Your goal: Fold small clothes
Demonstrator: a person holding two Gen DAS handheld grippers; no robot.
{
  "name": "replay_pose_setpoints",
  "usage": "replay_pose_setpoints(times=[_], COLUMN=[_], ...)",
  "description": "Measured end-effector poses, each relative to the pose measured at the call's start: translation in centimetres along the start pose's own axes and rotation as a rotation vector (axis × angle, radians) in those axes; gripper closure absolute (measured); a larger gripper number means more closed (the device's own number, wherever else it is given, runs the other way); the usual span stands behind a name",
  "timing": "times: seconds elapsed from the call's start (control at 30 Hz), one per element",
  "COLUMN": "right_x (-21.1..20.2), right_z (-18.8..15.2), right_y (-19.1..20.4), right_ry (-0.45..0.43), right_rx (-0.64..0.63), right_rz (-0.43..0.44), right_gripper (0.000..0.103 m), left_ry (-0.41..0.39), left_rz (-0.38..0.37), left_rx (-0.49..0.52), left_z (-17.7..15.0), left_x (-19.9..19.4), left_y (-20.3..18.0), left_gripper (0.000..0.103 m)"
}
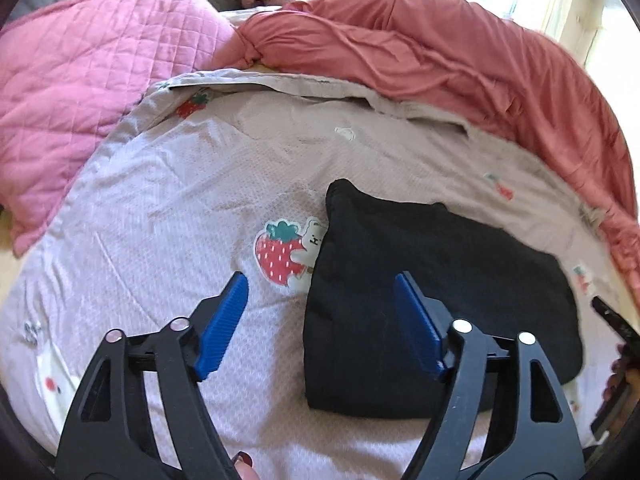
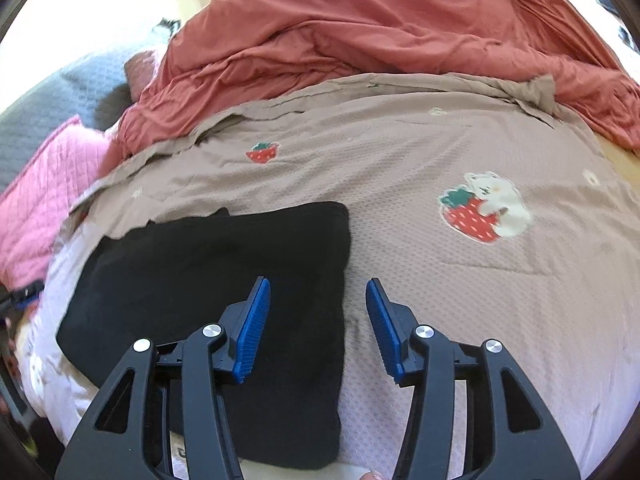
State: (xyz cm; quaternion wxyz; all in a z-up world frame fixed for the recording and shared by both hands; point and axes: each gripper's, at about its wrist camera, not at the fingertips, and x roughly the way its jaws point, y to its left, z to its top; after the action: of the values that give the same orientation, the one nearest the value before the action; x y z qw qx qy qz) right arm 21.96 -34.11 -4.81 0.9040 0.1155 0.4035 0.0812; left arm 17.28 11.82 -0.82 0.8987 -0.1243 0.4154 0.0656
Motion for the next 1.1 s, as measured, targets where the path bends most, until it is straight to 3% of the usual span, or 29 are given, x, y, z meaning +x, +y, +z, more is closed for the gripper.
replay_pose_setpoints(times=[0.17,0.3,0.53,0.73,0.77,0.8,0.83,0.9,0.93,1.1], right_x=[-1.4,-1.8,-0.6,1.1,1.4,1.6,1.7,1.4,1.1,-1.4], right_z=[-0.7,-2.5,-5.2,-5.7,-5.8,-5.9,-5.9,-5.8,-5.8,-5.4], right_y=[-1.3,-1.8,-0.4,-0.6,-0.8,-1.0,-1.2,-1.1,-1.1,-0.8], right_ry=[-0.003,0.047,0.15,0.19,0.193,0.196,0.193,0.183,0.177,0.114], right_rx=[0.066,0.123,0.149,0.175,0.188,0.205,0.212,0.202,0.192,0.17], right_rz=[0.001,0.025,0.093,0.106,0.11,0.113,0.114,0.115,0.113,0.104], right_gripper=[0.055,0.055,0.055,0.055,0.055,0.057,0.062,0.087,0.092,0.094], left_ry=[0.022,0.061,0.137,0.17,0.174,0.182,0.196,0.197,0.189,0.169], left_rz=[-0.045,-0.087,-0.162,-0.177,-0.18,-0.182,-0.183,-0.189,-0.193,-0.196], left_rx=[-0.065,-0.063,-0.137,-0.207,-0.207,-0.201,-0.185,-0.17,-0.163,-0.151], left_z=[-1.9,-3.5,-4.5,-4.5,-4.5,-4.5,-4.6,-4.7,-4.7,-4.8], left_x=[-0.9,-0.5,2.6,5.2,5.5,5.7,6.0,6.0,5.7,3.6], left_y=[1.9,2.1,2.2,2.4,2.2,2.0,1.6,1.3,1.3,1.4], left_gripper=[0.035,0.035,0.034,0.035,0.036,0.053,0.078,0.088,0.09,0.092])
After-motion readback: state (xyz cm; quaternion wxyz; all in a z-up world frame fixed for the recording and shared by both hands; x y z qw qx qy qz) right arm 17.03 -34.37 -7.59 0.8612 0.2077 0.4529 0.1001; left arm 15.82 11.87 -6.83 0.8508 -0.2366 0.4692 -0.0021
